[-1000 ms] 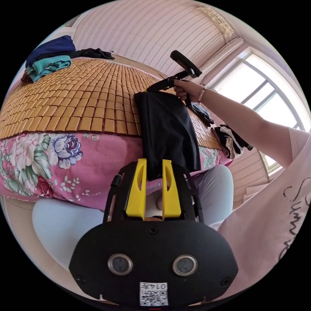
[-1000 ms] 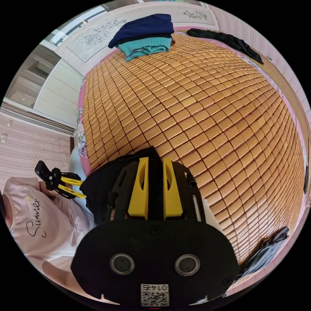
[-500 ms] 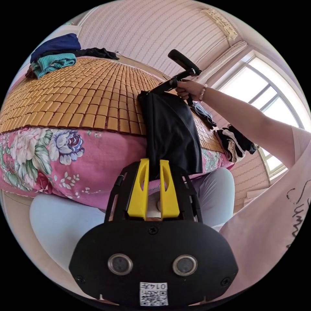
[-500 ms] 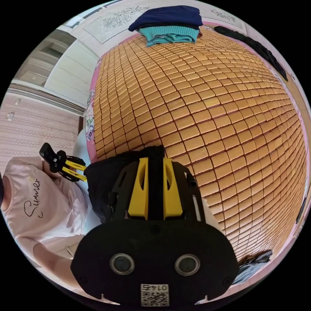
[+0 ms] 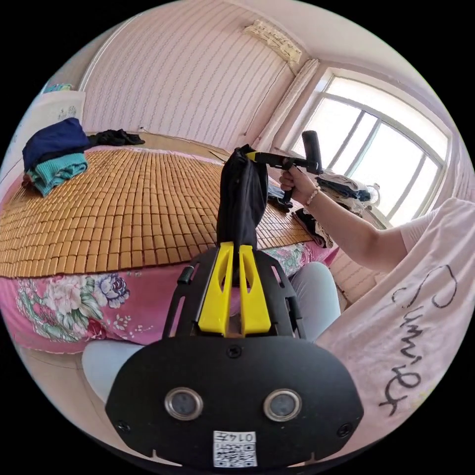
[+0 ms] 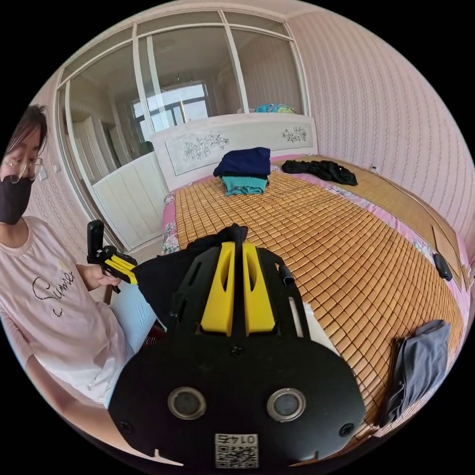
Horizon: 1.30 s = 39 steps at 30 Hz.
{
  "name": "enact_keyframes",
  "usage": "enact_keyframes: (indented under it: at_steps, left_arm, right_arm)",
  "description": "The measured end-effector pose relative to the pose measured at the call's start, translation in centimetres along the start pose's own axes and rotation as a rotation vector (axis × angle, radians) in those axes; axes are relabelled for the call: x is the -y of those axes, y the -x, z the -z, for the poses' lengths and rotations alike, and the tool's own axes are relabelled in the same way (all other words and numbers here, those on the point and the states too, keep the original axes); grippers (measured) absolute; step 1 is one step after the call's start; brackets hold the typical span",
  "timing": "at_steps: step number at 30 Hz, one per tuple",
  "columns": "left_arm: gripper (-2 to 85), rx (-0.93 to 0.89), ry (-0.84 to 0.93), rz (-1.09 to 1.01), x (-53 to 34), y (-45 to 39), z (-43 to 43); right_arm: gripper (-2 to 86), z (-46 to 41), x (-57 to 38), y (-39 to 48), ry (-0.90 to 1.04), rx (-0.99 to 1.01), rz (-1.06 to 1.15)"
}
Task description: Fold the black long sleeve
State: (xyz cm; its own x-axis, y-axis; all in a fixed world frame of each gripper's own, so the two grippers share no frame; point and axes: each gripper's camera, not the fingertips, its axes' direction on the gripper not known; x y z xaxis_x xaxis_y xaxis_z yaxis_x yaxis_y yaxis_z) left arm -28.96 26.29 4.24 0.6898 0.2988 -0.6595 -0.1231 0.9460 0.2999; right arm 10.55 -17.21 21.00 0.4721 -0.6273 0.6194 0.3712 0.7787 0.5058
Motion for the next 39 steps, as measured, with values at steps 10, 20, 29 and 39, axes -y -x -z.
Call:
enact_keyframes:
  at_steps: [10, 20, 29, 39]
  left_arm:
    - [-0.9, -0.114, -0.043, -0.316, 11.8, -6.9, -6.9]
    - [0.7, -0.330, 0.056, -0.095, 28.9, -8.0, -33.2]
    - [3.7, -0.148, 0.204, -0.067, 27.3, -2.0, -36.8]
    - [-0.9, 0.003, 0.119, -0.173, 13.0, 0.5, -14.5]
  right_arm:
    - [0.9, 12.0, -1.3, -5.1, 0.059, -0.323, -0.140]
    - [4.8, 21.8, 6.6, -25.4, 0.629, -0.817, -0.351]
    - [13.5, 14.0, -1.2, -27.3, 0.555, -0.708, -0.542]
    - [10.8, 2.9, -13.1, -16.6, 0.749, -0.821, -0.514]
